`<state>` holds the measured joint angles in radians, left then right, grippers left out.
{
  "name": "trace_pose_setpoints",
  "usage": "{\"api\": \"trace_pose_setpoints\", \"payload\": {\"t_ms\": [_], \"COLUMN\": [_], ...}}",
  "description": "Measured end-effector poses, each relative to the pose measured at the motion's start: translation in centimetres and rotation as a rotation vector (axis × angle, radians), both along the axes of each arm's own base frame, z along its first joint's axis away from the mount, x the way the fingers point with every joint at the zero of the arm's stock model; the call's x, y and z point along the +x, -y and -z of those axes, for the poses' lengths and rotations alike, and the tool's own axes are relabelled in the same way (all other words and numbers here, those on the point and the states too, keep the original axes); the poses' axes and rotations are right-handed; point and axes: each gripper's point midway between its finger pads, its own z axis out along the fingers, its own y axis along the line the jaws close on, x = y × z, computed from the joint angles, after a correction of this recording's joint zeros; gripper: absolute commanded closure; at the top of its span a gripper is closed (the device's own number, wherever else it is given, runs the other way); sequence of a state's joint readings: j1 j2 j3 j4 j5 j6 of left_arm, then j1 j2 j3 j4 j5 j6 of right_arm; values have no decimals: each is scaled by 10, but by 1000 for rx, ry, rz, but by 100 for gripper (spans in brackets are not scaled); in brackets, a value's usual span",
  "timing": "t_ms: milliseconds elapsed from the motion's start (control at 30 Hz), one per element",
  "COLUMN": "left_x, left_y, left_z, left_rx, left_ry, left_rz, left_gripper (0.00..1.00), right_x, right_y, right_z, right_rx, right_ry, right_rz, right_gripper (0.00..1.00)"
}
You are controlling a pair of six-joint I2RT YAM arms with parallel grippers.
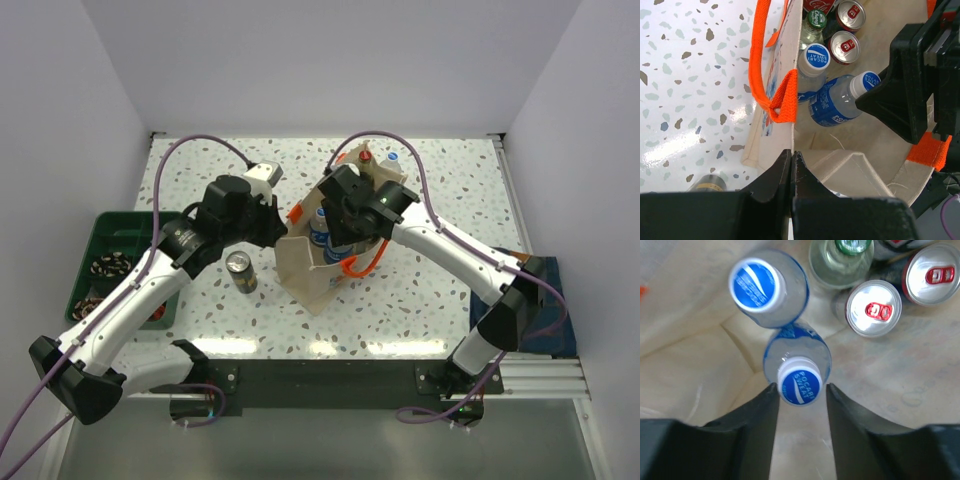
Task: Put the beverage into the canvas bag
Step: Adjust the drink in the canvas bag.
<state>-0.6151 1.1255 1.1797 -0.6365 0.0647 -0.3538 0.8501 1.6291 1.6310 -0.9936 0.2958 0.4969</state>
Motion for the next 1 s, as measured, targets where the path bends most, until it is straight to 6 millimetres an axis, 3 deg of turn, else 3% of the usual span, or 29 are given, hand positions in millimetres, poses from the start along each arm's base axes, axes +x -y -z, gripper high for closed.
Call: {"api": "trace_pose_setpoints", "payload": {"t_ms": [167, 433, 767, 1000], "left_x": [0, 1, 2, 2], "left_y": [0, 0, 1, 1], "left_z": [0, 0, -1, -2], "left_rx": [2, 4, 0, -3], "left_ry": [1, 5, 11, 14], "left_rz": [1, 3, 4, 4], "left_gripper": [99, 87, 76, 73], "right_x": [-9, -13, -16, -16], "right_y": [9, 7, 4, 4], "right_z": [11, 13, -8, -10], "right_rx": [-51, -45, 22, 25], "right_ry": [-42, -60, -18, -14], "right_rz": [-22, -55, -74, -74], "right_gripper": [44, 41, 40, 40]}}
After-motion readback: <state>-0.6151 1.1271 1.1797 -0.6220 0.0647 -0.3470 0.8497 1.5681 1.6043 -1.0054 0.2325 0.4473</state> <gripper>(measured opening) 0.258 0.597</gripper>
